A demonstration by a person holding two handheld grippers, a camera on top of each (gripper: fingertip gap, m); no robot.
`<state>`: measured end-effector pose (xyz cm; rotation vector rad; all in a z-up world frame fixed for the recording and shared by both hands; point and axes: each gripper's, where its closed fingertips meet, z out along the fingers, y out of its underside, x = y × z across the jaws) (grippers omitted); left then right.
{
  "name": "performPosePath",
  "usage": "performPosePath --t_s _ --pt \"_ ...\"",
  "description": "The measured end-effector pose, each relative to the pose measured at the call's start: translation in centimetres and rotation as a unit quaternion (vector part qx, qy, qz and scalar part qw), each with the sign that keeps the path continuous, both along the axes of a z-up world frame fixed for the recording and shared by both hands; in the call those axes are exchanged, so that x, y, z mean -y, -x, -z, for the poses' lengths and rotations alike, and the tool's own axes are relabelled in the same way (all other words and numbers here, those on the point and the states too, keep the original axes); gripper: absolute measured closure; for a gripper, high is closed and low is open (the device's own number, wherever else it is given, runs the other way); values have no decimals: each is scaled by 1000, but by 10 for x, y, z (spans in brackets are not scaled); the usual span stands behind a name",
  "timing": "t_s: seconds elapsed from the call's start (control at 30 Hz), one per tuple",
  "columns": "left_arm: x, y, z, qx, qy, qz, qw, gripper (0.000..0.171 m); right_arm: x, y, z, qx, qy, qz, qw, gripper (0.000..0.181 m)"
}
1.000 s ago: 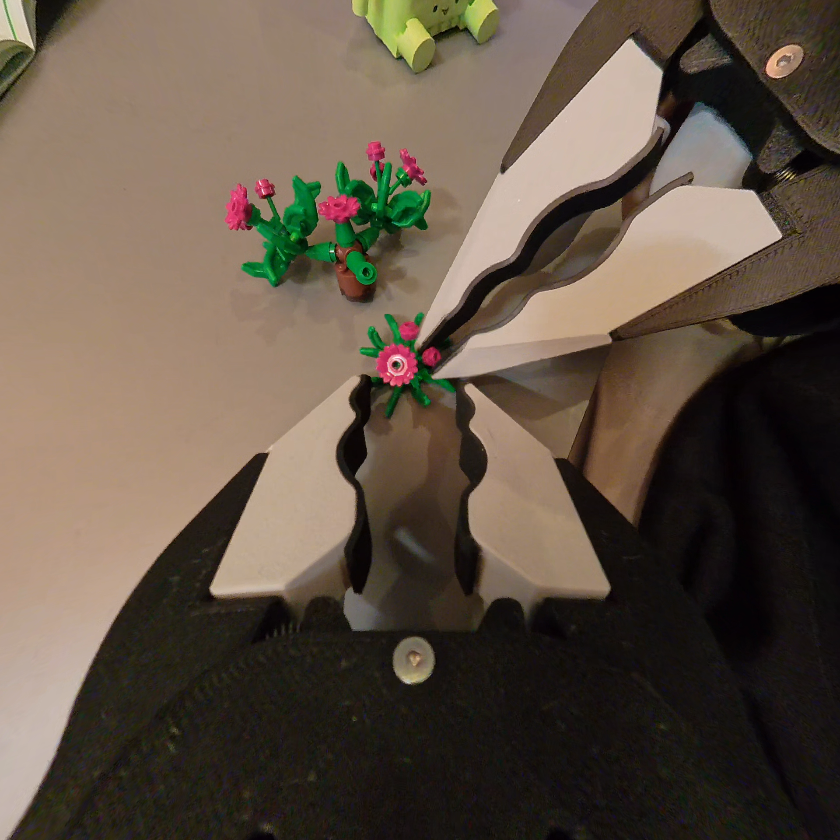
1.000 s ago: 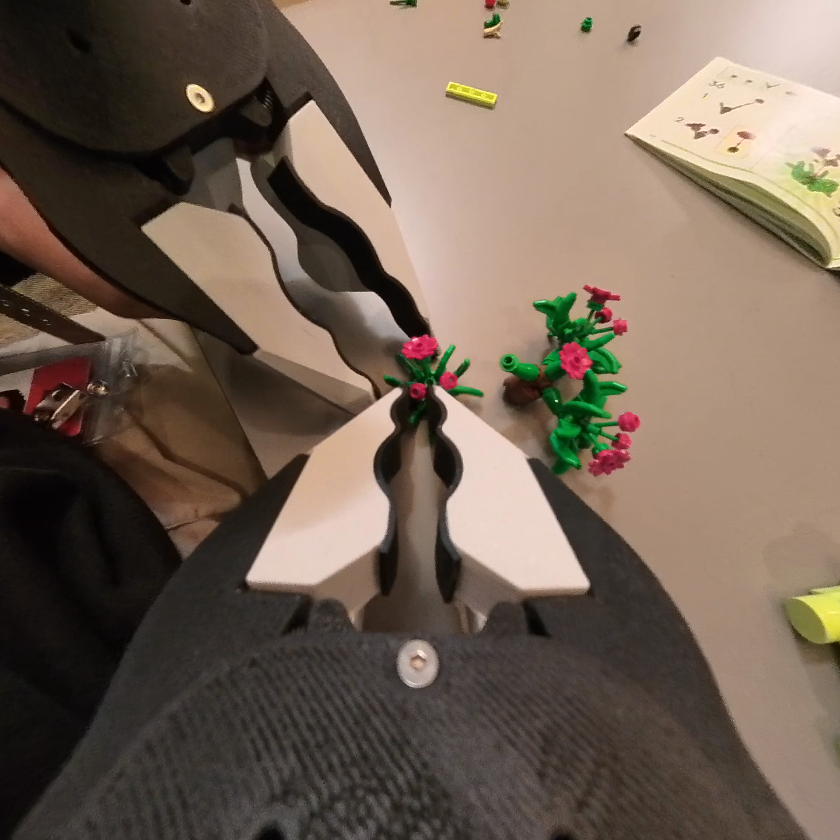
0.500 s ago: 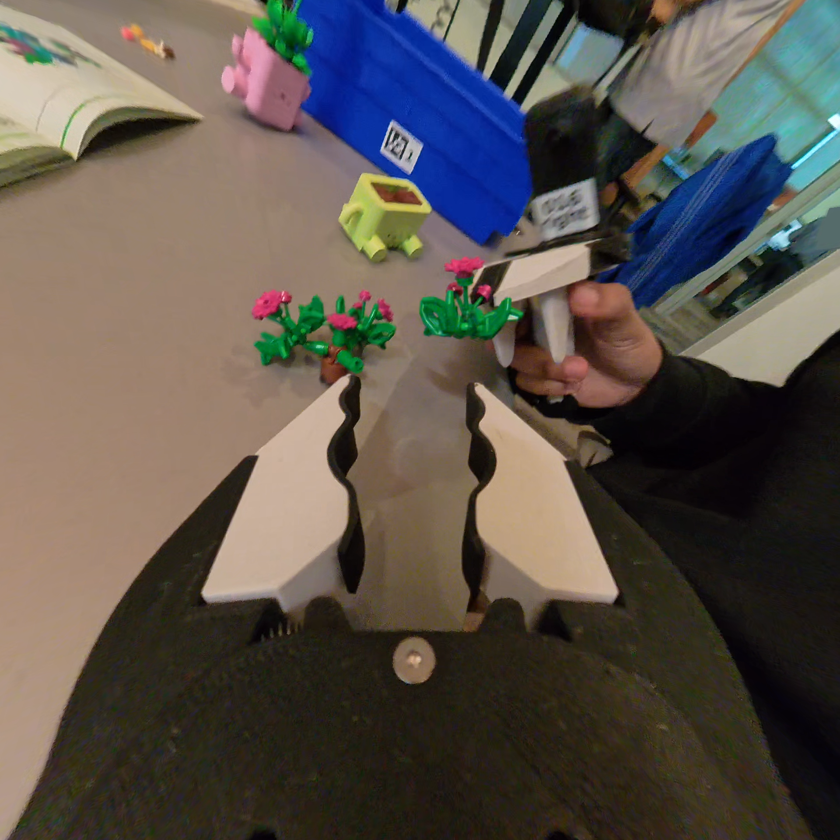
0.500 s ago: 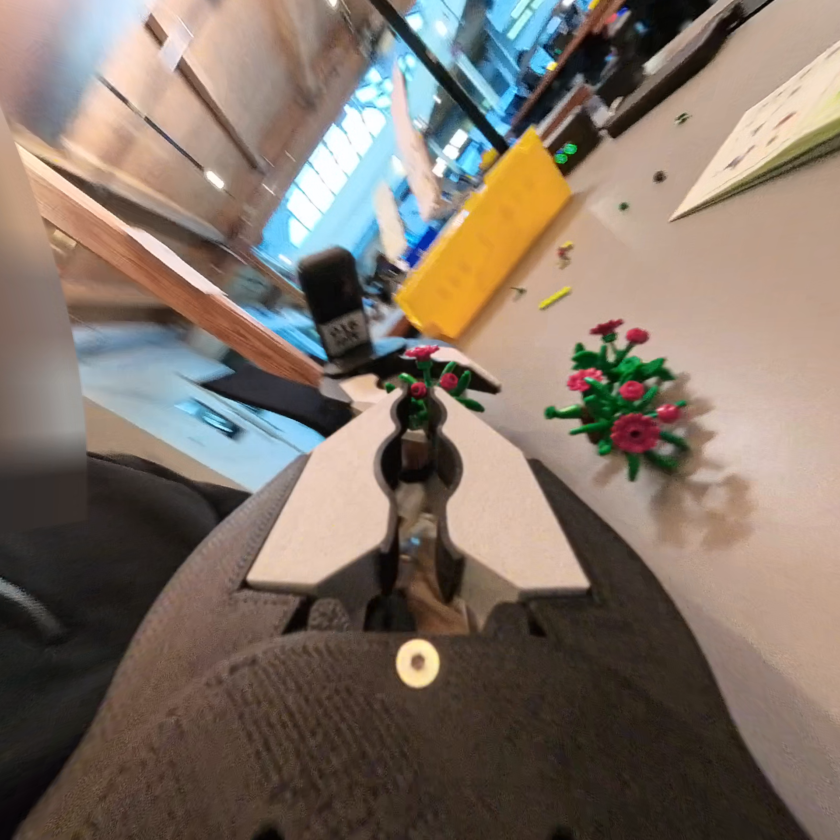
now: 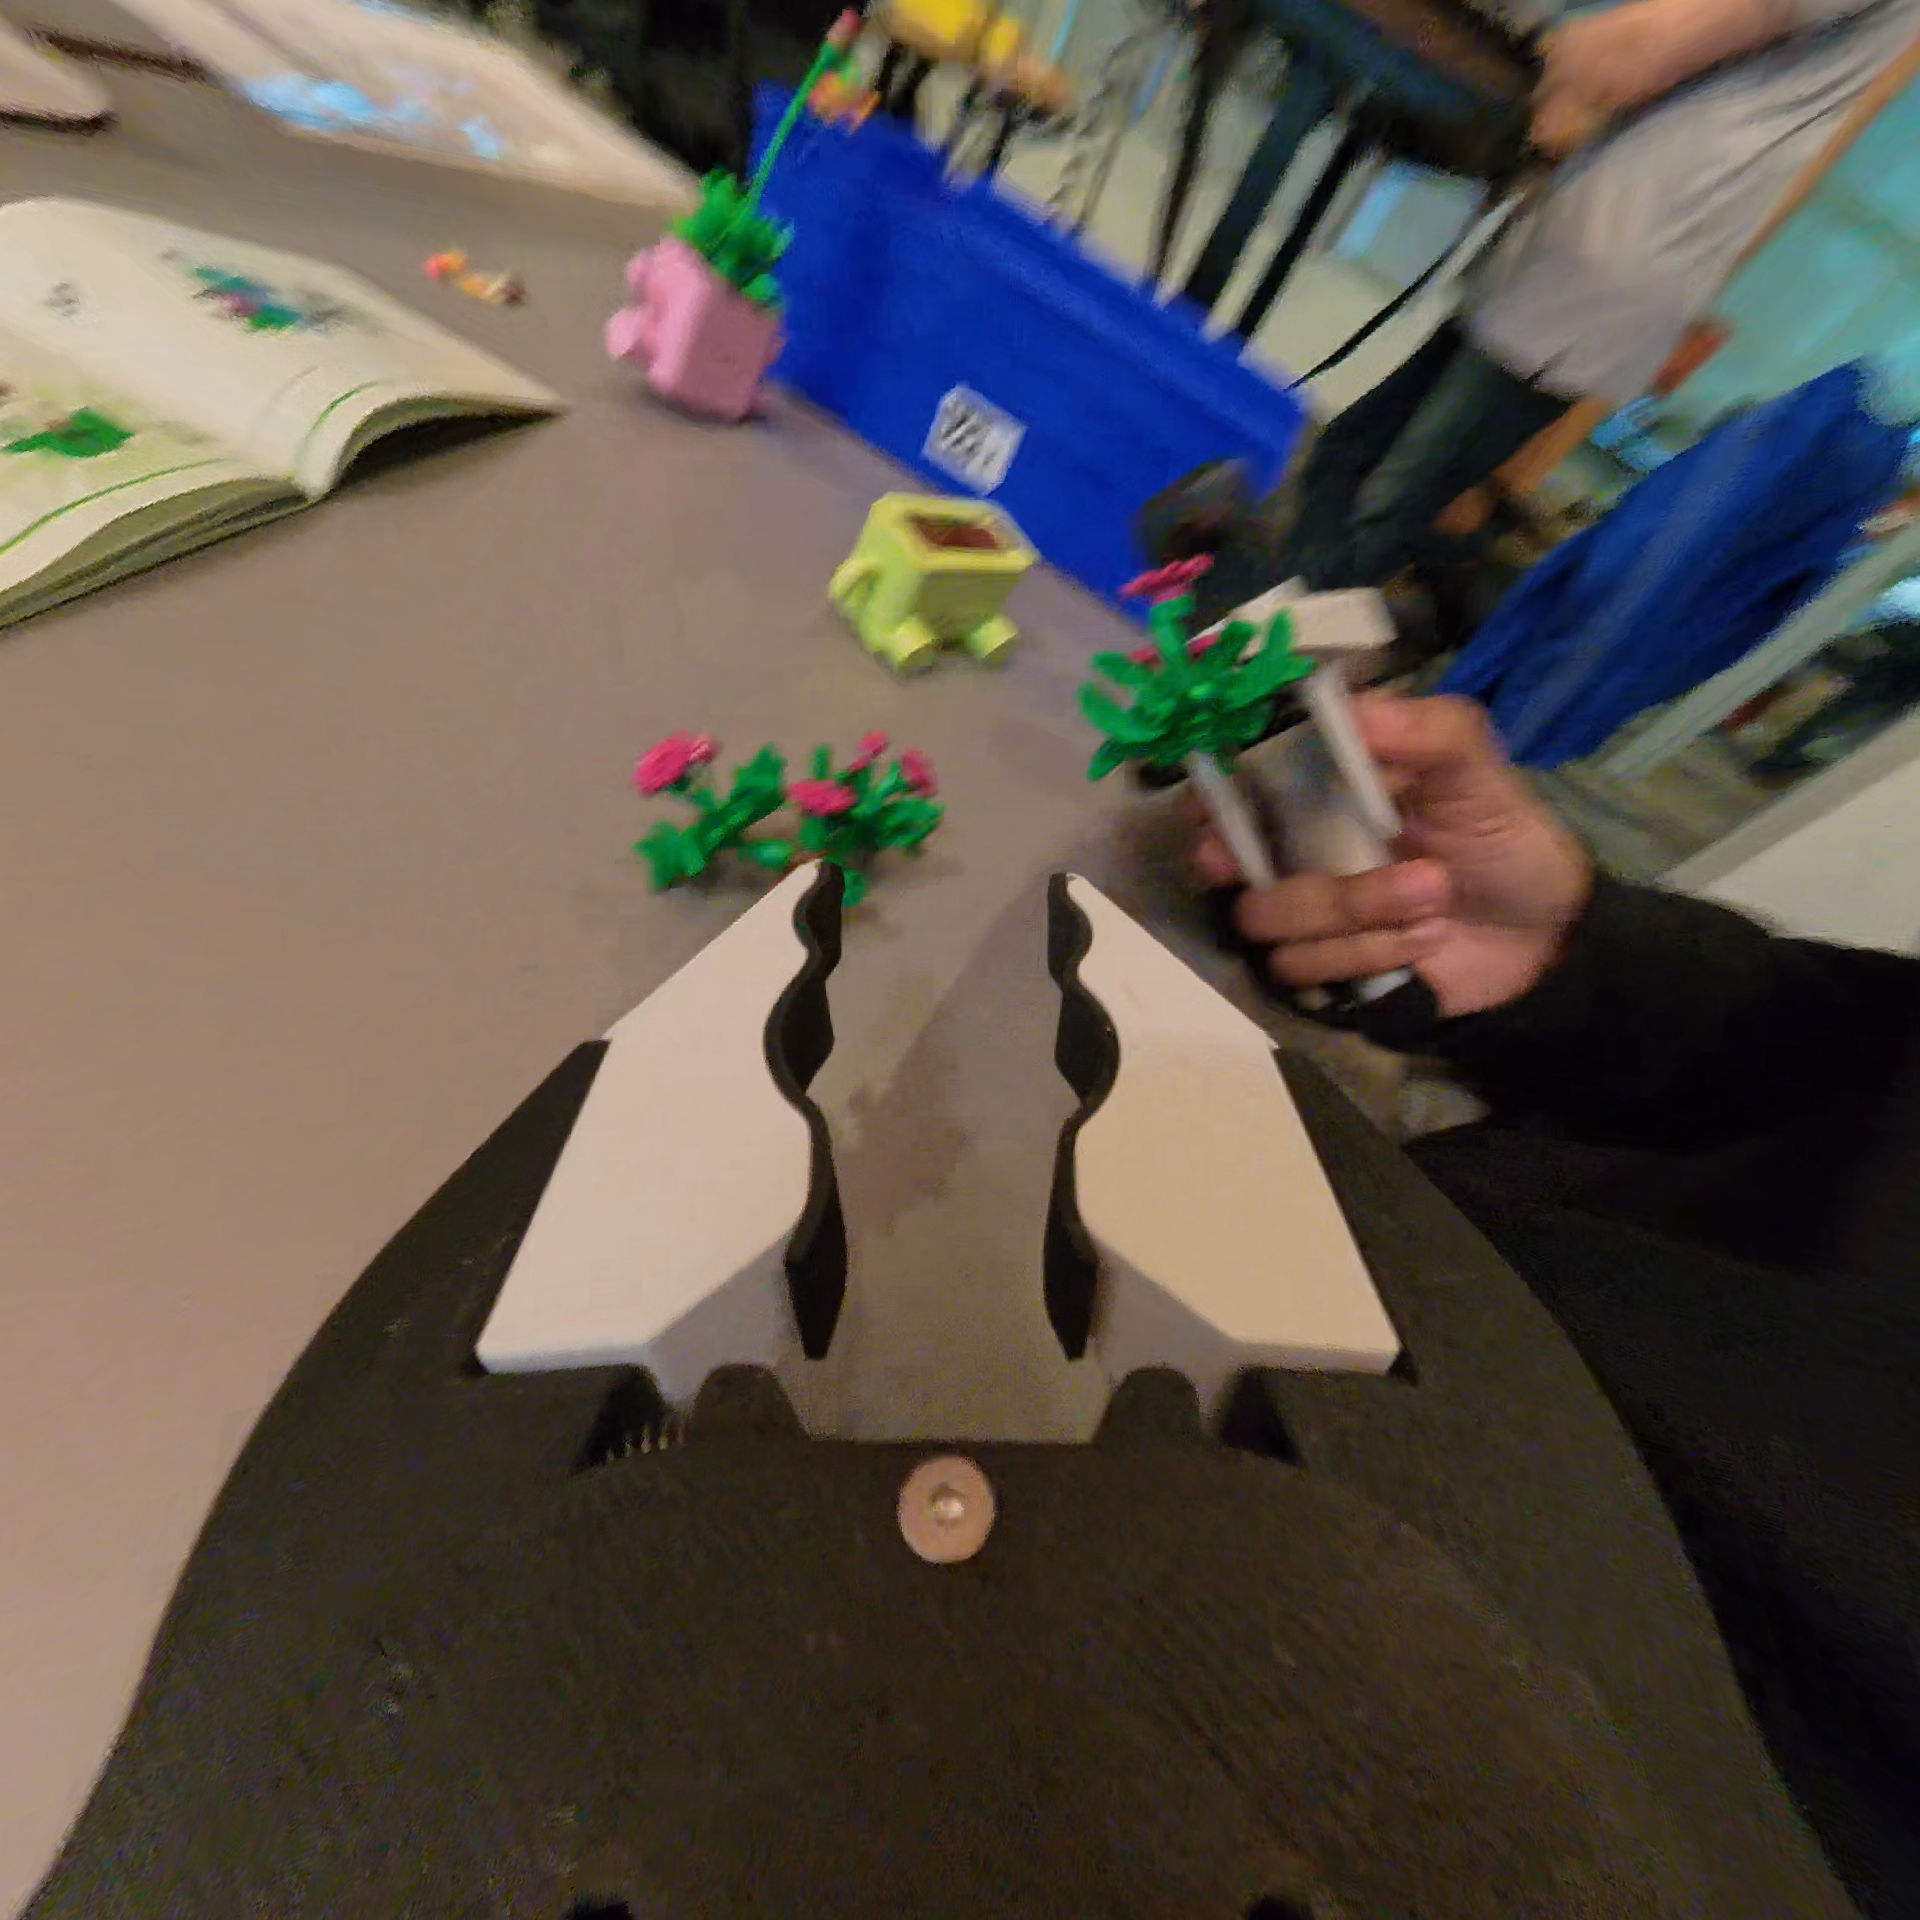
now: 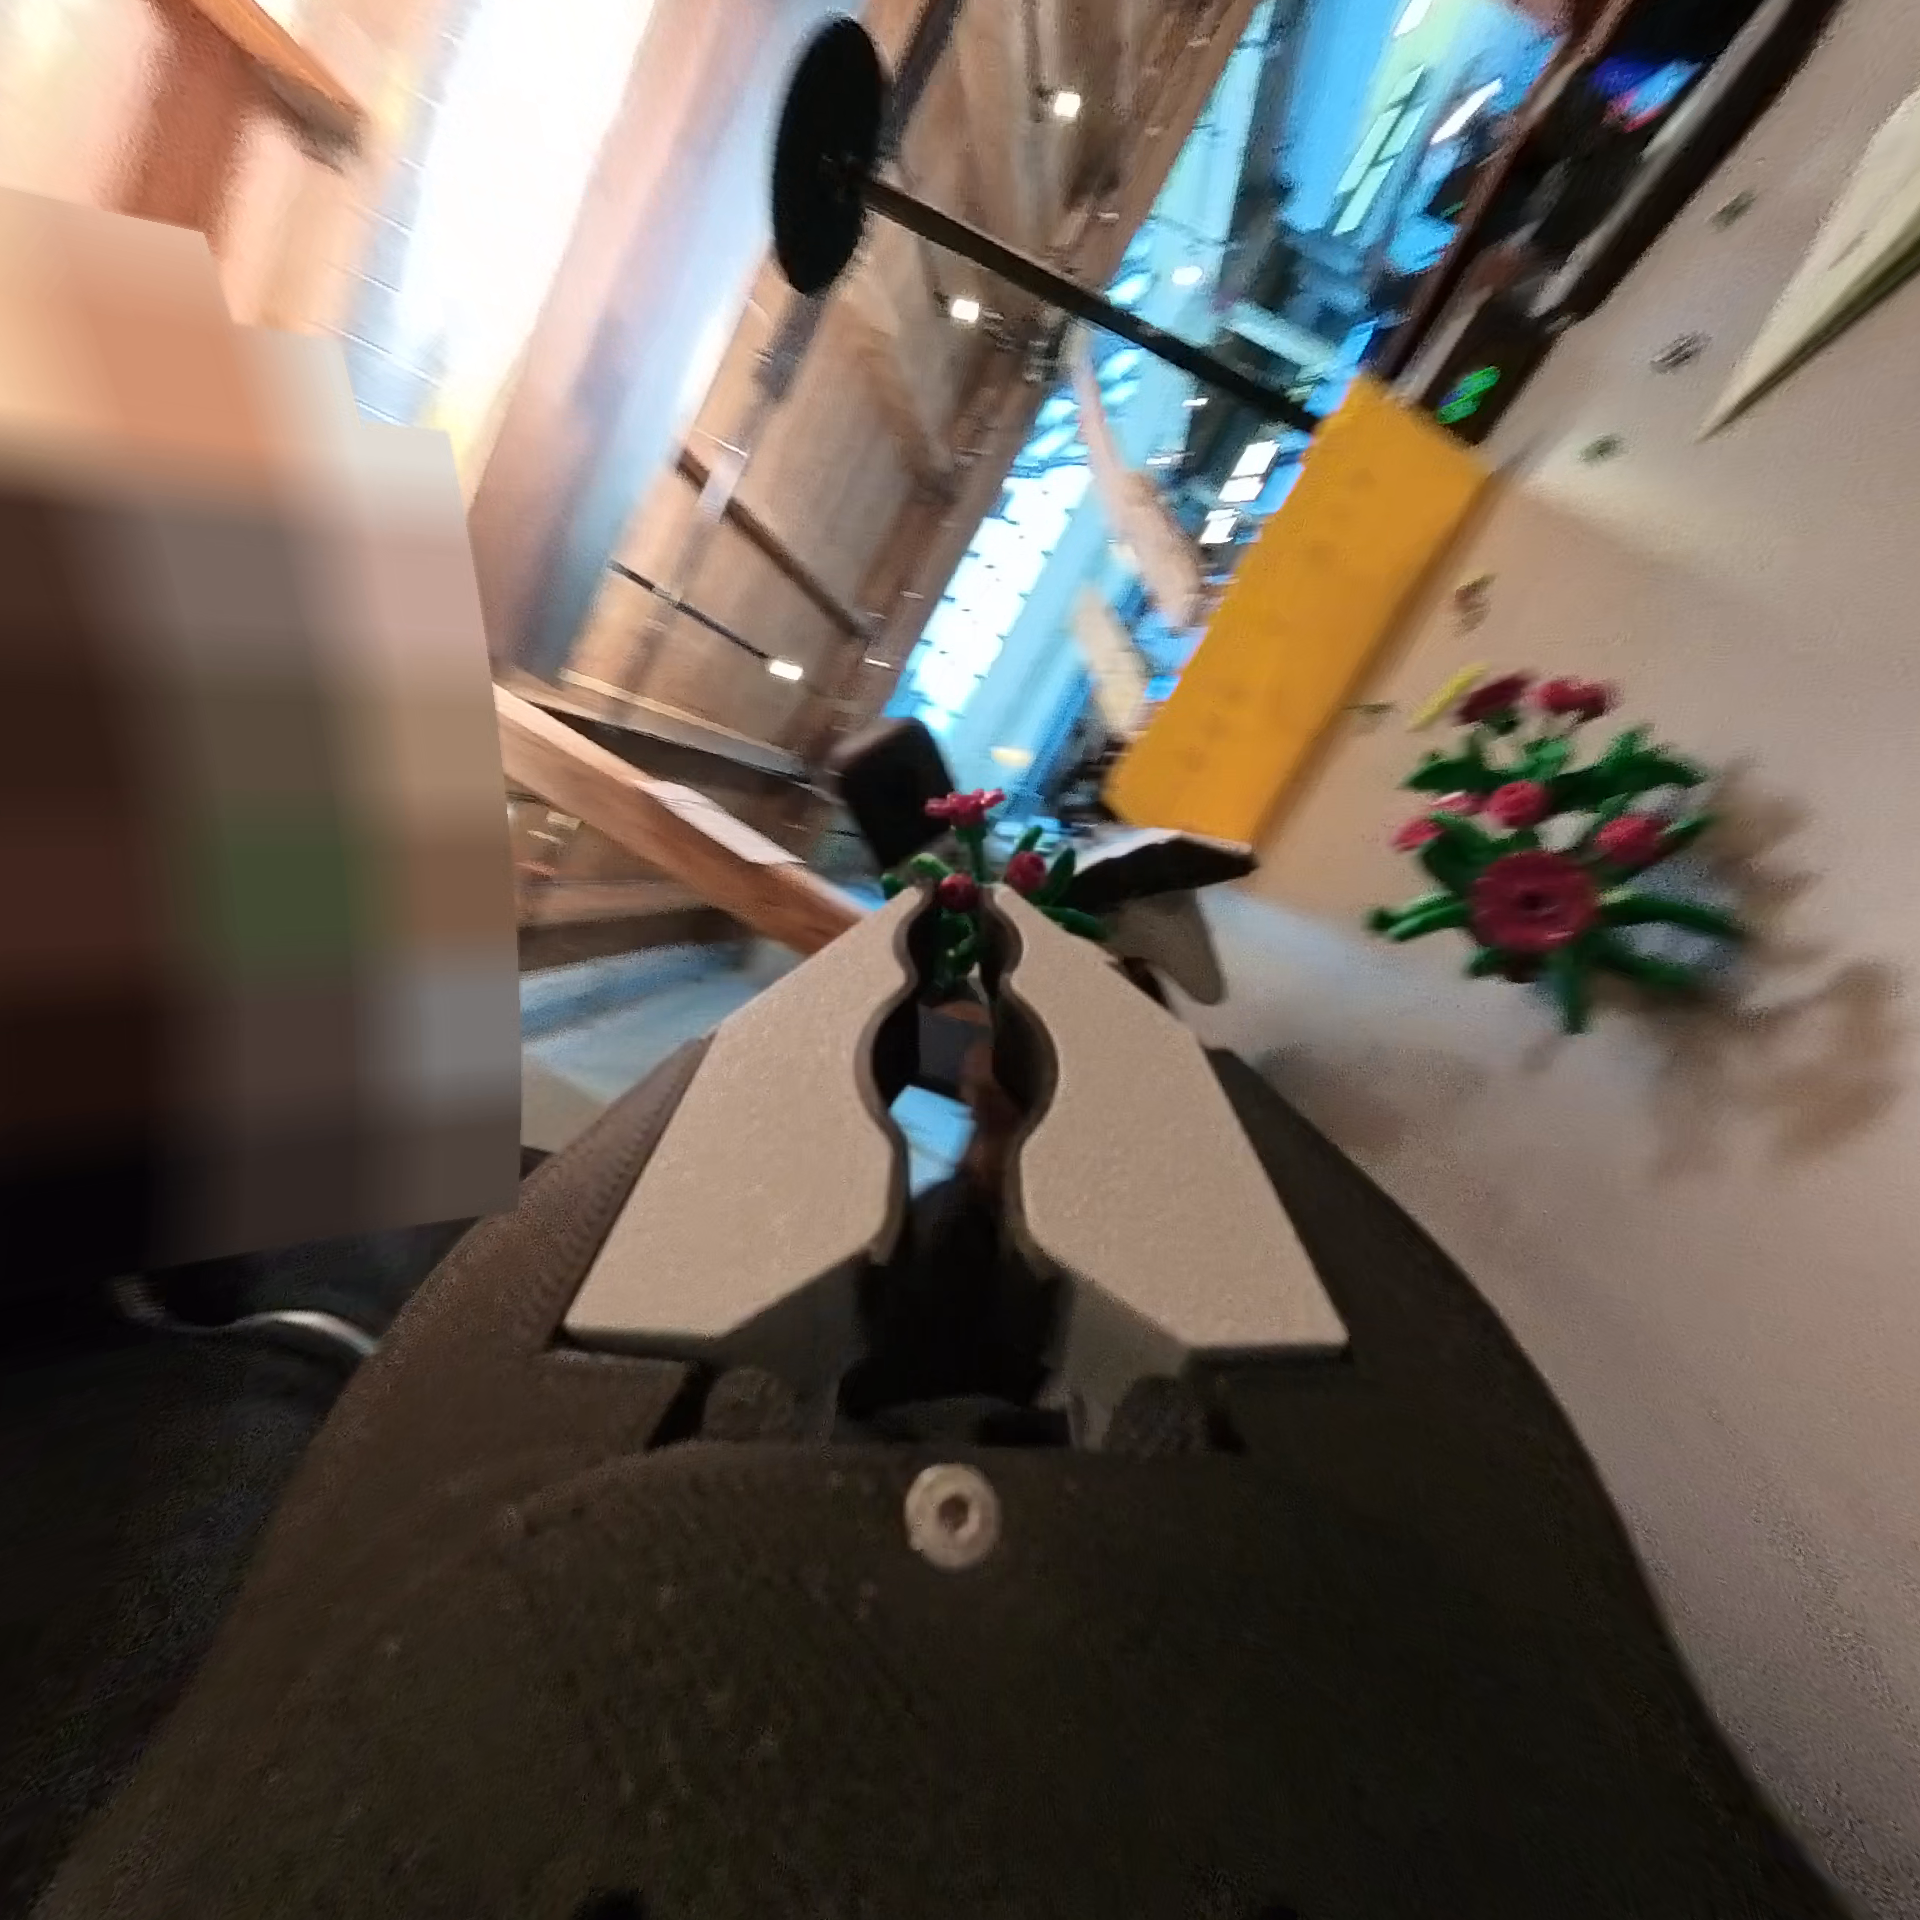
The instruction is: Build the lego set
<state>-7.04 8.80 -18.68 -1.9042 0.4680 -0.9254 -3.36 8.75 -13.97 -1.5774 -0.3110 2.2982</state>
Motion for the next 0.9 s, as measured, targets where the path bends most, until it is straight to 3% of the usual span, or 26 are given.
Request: performPosePath --t_s 0.1,0.27,0.47,0.53,0.63,0.77,0.9 --pt "-7 4 22 -76 33 -28 996 133 -7 -4 22 136 -115 58 982 177" --pt "-22 3 53 -179 87 -67 978 134 -6 -11 64 350 -298 79 885 176" --pt "-37 -6 65 -263 75 -64 960 135 -3 -26 98 475 -431 88 762 175" --pt "-40 -8 66 -267 72 -64 959 138 -7 -32 99 491 -449 105 739 176" --pt "-42 -12 66 -260 75 -56 961 152 -8 -37 100 496 -443 105 739 163" --pt "-44 -14 63 -246 73 -54 965 157 -7 -41 87 459 -416 101 778 150" --pt "-44 -13 48 -228 31 -67 971 157 -16 -50 54 404 -405 136 809 148"
